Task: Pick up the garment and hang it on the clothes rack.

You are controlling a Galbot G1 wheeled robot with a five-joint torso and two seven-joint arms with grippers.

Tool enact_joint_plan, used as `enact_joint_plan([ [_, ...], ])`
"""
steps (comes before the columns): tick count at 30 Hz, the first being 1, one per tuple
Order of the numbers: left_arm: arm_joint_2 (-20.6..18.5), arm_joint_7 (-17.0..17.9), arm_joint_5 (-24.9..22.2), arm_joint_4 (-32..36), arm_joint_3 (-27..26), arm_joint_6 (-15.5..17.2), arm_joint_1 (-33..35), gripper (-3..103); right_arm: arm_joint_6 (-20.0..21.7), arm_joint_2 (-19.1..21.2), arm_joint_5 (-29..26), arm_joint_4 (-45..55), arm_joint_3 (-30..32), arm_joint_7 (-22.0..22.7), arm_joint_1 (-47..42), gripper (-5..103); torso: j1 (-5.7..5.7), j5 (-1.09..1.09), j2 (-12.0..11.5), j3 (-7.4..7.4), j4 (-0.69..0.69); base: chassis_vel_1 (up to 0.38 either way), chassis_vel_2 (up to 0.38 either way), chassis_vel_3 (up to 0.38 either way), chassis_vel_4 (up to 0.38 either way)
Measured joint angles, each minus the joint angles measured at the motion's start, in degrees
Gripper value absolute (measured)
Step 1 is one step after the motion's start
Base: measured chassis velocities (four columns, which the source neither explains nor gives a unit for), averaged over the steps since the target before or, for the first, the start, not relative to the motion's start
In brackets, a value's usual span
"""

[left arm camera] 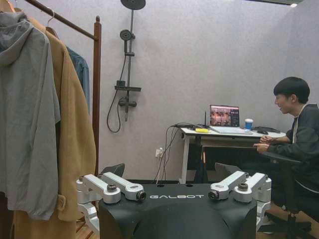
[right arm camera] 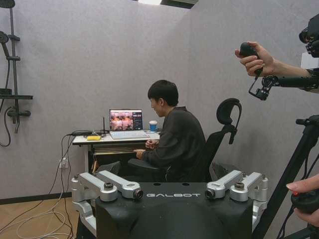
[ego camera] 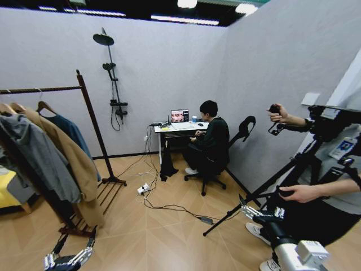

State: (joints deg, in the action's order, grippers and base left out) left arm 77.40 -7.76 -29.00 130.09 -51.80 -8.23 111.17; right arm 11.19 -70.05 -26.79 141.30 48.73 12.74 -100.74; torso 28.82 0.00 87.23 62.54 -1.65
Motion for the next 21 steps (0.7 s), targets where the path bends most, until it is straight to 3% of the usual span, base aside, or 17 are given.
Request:
enact_joint_plan([
  [10, 0.0, 0.0, 0.0, 0.0, 0.0, 0.0, 0.0, 100, 0.0, 0.0, 0.0, 0.0, 0.0, 0.0, 0.0, 100, -0.03, 0.01, 0.0, -0.01, 0.01, 0.066, -0.027, -0.073, 0.027],
  [19, 0.0, 0.0, 0.0, 0.0, 0.0, 0.0, 0.0, 100, 0.0, 0.0, 0.0, 0.0, 0.0, 0.0, 0.0, 100, -0.06, -0.05, 0.0, -0.03, 0.01, 0.160, -0.170, -0.169, 0.185],
  [21, 0.0, 0.0, 0.0, 0.0, 0.0, 0.0, 0.0, 100, 0.0, 0.0, 0.0, 0.0, 0.0, 0.0, 0.0, 100, -0.10, 0.04, 0.1, -0.03, 0.00, 0.196, -0.164, -0.206, 0.173],
])
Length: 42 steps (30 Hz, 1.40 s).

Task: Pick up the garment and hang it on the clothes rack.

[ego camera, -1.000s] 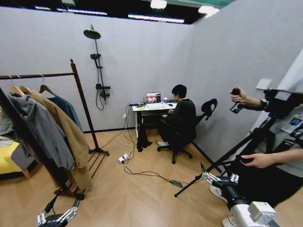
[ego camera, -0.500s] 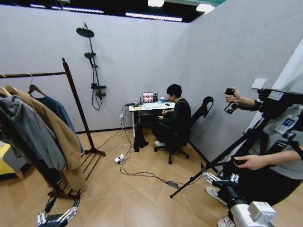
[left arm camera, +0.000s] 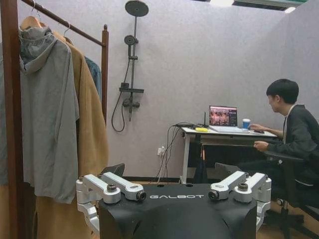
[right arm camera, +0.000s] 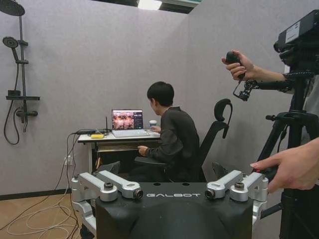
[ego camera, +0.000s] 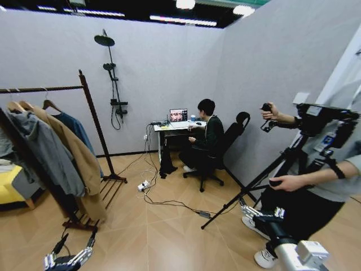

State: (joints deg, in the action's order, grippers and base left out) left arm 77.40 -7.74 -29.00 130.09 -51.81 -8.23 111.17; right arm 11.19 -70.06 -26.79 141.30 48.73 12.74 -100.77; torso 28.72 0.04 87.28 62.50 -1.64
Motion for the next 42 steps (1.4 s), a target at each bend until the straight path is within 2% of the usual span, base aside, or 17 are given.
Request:
enact_joint_plan([
  [4, 0.0, 0.0, 0.0, 0.0, 0.0, 0.0, 0.0, 100, 0.0, 0.0, 0.0, 0.0, 0.0, 0.0, 0.0, 100, -0.02, -0.07, 0.0, -0.01, 0.02, 0.115, -0.094, -0.155, 0.125],
  [5, 0.0, 0.0, 0.0, 0.0, 0.0, 0.0, 0.0, 100, 0.0, 0.0, 0.0, 0.0, 0.0, 0.0, 0.0, 100, -0.01, -0.07, 0.0, -0.01, -0.01, 0.053, 0.040, -0.074, 0.030],
  [6, 0.0, 0.0, 0.0, 0.0, 0.0, 0.0, 0.0, 100, 0.0, 0.0, 0.0, 0.0, 0.0, 0.0, 0.0, 100, 0.00, -0.01, 0.0, 0.00, -0.02, -0.030, -0.040, -0.074, -0.013],
  [12, 0.0, 0.0, 0.0, 0.0, 0.0, 0.0, 0.0, 100, 0.0, 0.0, 0.0, 0.0, 0.0, 0.0, 0.0, 100, 0.10, -0.03, -0.1, 0.04, 0.02, -0.024, 0.034, 0.029, -0.036],
  [34, 0.0, 0.0, 0.0, 0.0, 0.0, 0.0, 0.0, 100, 0.0, 0.0, 0.0, 0.0, 0.0, 0.0, 0.0, 100, 0.03, -0.04, -0.1, -0.01, 0.00, 0.057, 0.053, -0.050, -0.050],
  [42, 0.0, 0.0, 0.0, 0.0, 0.0, 0.0, 0.0, 100, 0.0, 0.0, 0.0, 0.0, 0.0, 0.0, 0.0, 100, -0.52, -0.05, -1.2, -0.57, 0.00, 0.000, 0.000, 0.000, 0.000],
])
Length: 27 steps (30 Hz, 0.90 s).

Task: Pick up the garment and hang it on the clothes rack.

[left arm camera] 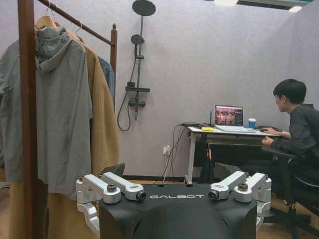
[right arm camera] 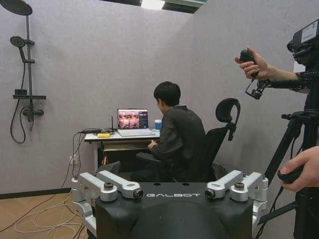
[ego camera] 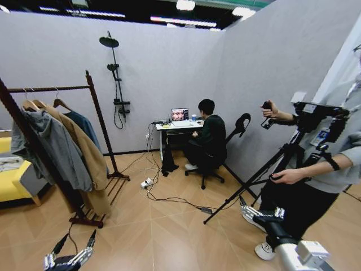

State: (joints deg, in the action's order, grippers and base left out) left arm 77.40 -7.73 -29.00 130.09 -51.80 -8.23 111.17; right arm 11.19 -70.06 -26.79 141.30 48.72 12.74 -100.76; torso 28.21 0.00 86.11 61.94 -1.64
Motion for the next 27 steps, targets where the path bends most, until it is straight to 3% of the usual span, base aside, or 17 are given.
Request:
enact_joint_plan([
  [8, 0.0, 0.0, 0.0, 0.0, 0.0, 0.0, 0.0, 100, 0.0, 0.0, 0.0, 0.0, 0.0, 0.0, 0.0, 100, -0.52, 0.00, -1.1, -0.55, 0.00, 0.033, 0.038, 0.039, 0.039],
  [27, 0.0, 0.0, 0.0, 0.0, 0.0, 0.0, 0.0, 100, 0.0, 0.0, 0.0, 0.0, 0.0, 0.0, 0.0, 100, -0.57, 0.00, -1.2, -0.61, 0.00, 0.006, 0.005, 0.006, 0.007],
])
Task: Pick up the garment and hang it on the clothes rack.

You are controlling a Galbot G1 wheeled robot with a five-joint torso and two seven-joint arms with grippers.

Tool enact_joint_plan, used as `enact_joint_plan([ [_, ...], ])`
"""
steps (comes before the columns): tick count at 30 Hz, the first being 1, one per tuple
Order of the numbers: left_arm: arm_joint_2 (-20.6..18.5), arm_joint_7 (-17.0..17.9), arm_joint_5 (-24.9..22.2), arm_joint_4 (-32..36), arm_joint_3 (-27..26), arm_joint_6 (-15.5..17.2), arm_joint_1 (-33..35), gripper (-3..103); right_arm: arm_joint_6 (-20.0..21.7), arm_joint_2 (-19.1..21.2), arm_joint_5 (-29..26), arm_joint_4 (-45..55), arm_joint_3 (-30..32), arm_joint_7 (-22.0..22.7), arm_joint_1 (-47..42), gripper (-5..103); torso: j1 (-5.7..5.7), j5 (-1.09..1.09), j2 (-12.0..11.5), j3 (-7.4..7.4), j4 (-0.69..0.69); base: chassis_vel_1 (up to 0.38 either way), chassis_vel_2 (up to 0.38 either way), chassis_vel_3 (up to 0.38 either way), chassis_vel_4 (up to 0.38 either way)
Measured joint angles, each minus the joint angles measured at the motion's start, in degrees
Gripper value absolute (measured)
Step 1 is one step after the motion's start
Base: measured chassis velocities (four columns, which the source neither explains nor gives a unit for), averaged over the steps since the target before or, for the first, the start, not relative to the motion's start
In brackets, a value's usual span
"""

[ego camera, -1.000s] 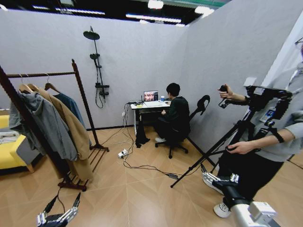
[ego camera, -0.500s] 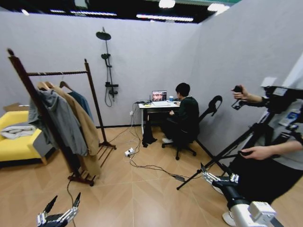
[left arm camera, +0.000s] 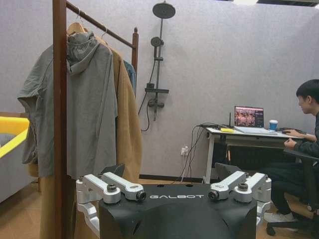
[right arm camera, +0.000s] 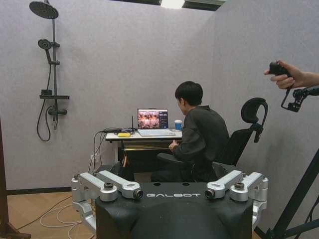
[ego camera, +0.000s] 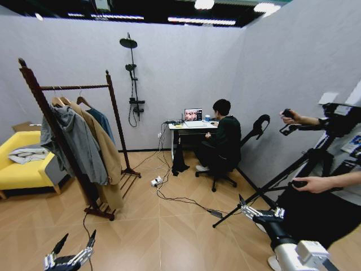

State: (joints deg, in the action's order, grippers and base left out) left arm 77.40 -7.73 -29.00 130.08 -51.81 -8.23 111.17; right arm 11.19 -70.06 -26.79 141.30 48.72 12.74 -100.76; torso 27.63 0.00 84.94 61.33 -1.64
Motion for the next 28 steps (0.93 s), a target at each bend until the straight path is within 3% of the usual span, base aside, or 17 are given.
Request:
enact_joint_plan([
  [28, 0.0, 0.0, 0.0, 0.0, 0.0, 0.0, 0.0, 100, 0.0, 0.0, 0.0, 0.0, 0.0, 0.0, 0.0, 100, 0.07, 0.00, 0.1, 0.06, 0.00, 0.000, 0.000, 0.000, 0.000],
])
